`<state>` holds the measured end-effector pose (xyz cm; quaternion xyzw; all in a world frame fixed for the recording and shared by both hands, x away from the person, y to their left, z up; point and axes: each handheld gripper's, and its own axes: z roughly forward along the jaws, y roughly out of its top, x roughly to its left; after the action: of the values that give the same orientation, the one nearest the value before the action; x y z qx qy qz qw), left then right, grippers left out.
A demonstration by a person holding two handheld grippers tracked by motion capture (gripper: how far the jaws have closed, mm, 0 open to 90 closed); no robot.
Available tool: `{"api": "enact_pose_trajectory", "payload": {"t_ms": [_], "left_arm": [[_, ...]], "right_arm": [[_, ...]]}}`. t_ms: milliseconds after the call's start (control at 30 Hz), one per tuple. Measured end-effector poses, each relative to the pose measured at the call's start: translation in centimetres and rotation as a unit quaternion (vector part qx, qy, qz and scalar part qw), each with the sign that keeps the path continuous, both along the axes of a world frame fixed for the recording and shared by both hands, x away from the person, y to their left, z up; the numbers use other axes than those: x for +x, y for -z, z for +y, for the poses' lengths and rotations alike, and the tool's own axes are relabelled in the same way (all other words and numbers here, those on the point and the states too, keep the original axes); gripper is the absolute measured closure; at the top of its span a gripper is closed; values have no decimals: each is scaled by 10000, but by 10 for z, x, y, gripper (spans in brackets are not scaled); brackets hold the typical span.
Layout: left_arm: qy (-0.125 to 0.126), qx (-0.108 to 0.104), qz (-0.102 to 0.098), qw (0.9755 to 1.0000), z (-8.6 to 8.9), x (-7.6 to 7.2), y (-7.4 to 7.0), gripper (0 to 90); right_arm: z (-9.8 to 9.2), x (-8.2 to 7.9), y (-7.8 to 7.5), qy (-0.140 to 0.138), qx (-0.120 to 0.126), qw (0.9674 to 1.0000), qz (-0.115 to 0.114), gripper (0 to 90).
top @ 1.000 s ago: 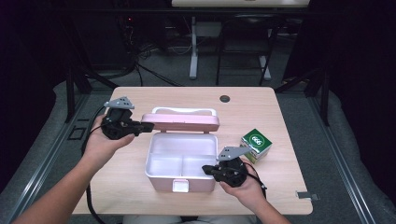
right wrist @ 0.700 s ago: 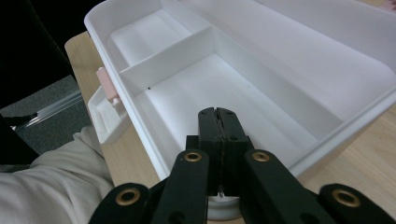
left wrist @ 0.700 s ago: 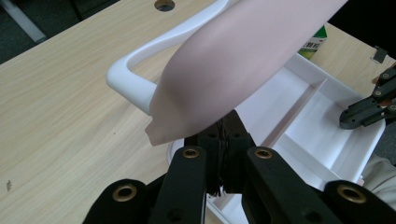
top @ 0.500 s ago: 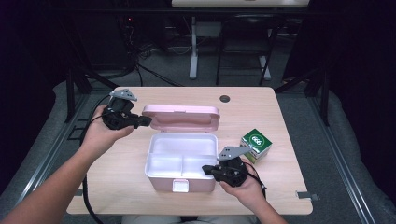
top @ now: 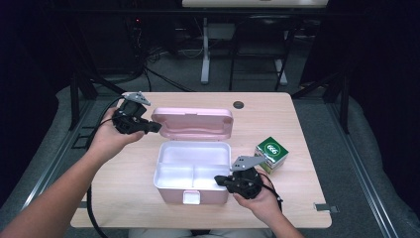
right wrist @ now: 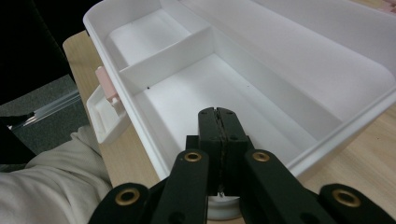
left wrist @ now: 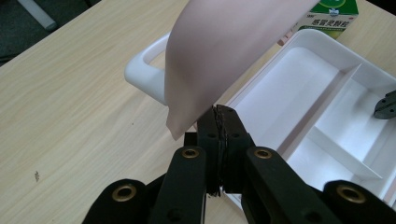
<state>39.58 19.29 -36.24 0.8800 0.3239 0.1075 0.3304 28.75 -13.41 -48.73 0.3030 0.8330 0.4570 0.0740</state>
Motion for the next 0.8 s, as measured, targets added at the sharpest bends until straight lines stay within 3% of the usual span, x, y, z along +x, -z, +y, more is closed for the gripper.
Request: {"api": "enact_pose_trajectory", "payload": {"t_ms": [400, 800], "left_arm": [[-45, 65, 42, 10000, -3, 8, 5, 882], [-162, 264, 121, 9994, -2, 18, 11, 882]], "right_arm": [[-1, 1, 0, 2, 2, 10000, 44, 900], [-2, 0, 0, 24, 36, 10000, 33, 900]]}}
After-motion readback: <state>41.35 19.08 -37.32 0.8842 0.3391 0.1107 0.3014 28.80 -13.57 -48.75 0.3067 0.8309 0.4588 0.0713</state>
